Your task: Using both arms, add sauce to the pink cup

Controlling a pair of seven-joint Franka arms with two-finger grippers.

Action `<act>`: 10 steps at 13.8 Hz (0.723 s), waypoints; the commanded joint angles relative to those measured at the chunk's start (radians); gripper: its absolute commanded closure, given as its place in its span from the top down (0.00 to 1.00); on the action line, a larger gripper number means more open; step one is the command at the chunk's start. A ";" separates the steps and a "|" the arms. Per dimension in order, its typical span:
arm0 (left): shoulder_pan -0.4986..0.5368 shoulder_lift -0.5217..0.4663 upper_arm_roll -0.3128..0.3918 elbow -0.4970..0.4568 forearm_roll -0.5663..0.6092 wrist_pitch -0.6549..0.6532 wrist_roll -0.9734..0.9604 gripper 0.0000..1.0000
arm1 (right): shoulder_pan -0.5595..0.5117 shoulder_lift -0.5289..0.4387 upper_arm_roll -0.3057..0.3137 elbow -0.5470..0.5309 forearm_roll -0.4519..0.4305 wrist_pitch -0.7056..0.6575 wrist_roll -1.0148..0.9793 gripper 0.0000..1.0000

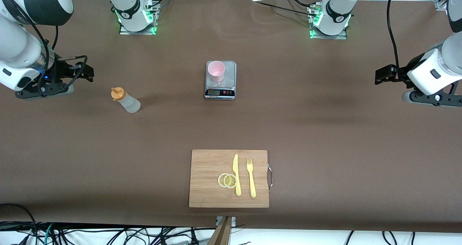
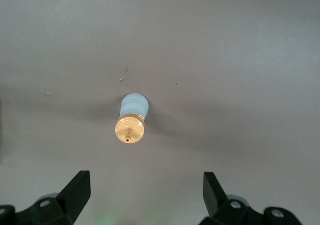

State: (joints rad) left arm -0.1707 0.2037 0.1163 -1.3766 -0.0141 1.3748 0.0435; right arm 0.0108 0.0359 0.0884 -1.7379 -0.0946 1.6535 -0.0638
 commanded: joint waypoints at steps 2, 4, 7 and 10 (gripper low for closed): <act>0.002 0.011 -0.001 0.031 0.003 -0.007 0.007 1.00 | 0.003 -0.044 -0.045 0.040 0.004 -0.043 0.088 1.00; 0.005 0.008 0.000 0.031 -0.004 -0.007 0.009 1.00 | 0.003 -0.047 -0.097 0.084 0.050 -0.124 0.091 1.00; 0.007 0.008 -0.001 0.030 -0.003 -0.007 0.007 1.00 | 0.001 -0.064 -0.148 0.089 0.076 -0.129 0.104 1.00; 0.008 0.006 -0.001 0.030 -0.004 -0.007 0.007 1.00 | -0.002 -0.060 -0.148 0.083 0.076 -0.083 0.136 1.00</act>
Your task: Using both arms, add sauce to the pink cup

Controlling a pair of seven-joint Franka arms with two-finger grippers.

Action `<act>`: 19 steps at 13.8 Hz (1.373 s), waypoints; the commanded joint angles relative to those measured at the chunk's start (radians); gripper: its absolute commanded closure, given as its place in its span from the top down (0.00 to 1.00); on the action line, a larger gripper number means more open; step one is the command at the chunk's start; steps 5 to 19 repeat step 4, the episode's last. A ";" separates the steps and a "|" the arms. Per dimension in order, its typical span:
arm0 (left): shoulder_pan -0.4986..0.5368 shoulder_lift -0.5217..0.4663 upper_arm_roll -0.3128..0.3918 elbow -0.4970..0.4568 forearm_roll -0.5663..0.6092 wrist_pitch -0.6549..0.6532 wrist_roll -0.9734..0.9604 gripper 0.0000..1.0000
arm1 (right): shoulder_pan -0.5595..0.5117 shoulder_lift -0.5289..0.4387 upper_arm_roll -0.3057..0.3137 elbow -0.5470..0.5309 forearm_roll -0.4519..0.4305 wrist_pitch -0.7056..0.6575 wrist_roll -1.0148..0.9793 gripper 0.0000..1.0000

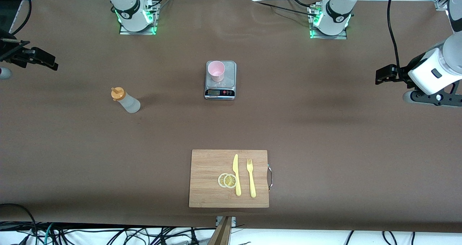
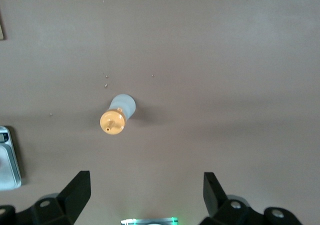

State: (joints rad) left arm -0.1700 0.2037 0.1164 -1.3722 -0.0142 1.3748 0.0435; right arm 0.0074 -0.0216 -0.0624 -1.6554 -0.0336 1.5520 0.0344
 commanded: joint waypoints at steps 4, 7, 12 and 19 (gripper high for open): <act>0.007 0.006 -0.001 0.025 -0.004 -0.005 0.007 1.00 | 0.000 0.003 0.003 -0.006 0.017 0.060 0.036 1.00; 0.007 0.006 -0.001 0.025 -0.004 -0.005 0.007 1.00 | 0.000 0.003 0.003 -0.006 0.017 0.060 0.036 1.00; 0.007 0.006 -0.001 0.025 -0.004 -0.005 0.007 1.00 | 0.000 0.003 0.003 -0.006 0.017 0.060 0.036 1.00; 0.007 0.006 -0.001 0.025 -0.004 -0.005 0.007 1.00 | 0.000 0.003 0.003 -0.006 0.017 0.060 0.036 1.00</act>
